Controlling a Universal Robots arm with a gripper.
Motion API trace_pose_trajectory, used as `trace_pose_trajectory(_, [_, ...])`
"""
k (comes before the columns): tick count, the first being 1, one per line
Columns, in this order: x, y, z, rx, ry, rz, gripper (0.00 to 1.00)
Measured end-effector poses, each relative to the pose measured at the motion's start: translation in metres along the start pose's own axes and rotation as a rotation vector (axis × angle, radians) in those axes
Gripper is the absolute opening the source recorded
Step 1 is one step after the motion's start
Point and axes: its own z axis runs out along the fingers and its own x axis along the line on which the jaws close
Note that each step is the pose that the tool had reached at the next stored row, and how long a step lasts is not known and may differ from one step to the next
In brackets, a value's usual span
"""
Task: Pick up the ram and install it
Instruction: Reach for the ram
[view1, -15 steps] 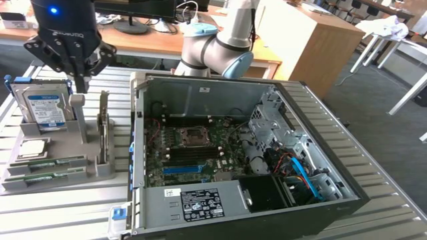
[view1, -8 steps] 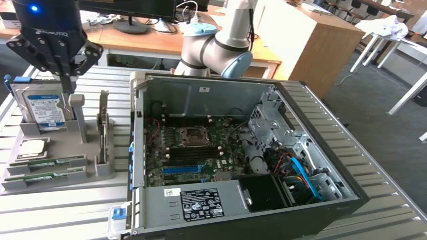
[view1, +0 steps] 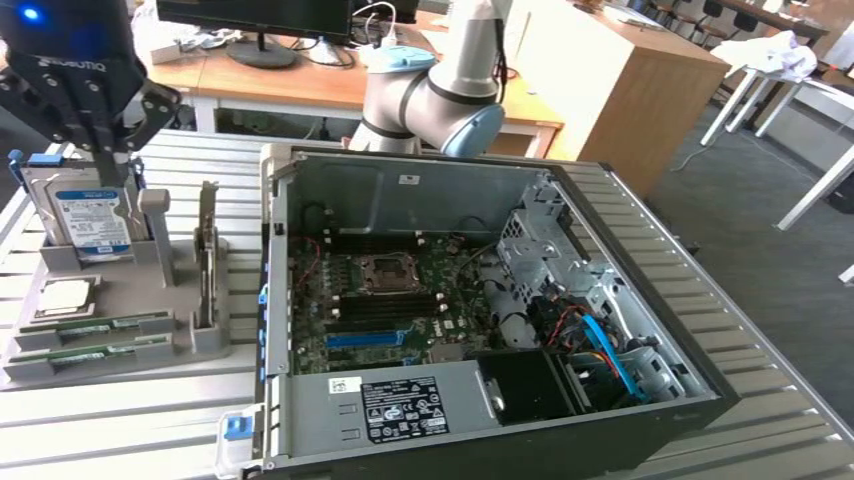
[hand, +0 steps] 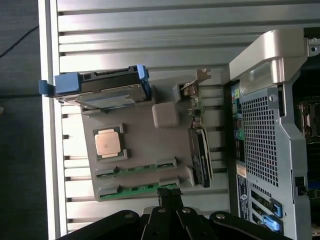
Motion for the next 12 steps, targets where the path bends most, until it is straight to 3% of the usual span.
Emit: trace_pose_trajectory(12, [0.026,-0.002,0.0015,0.0005,0.0058,0.0,0.1])
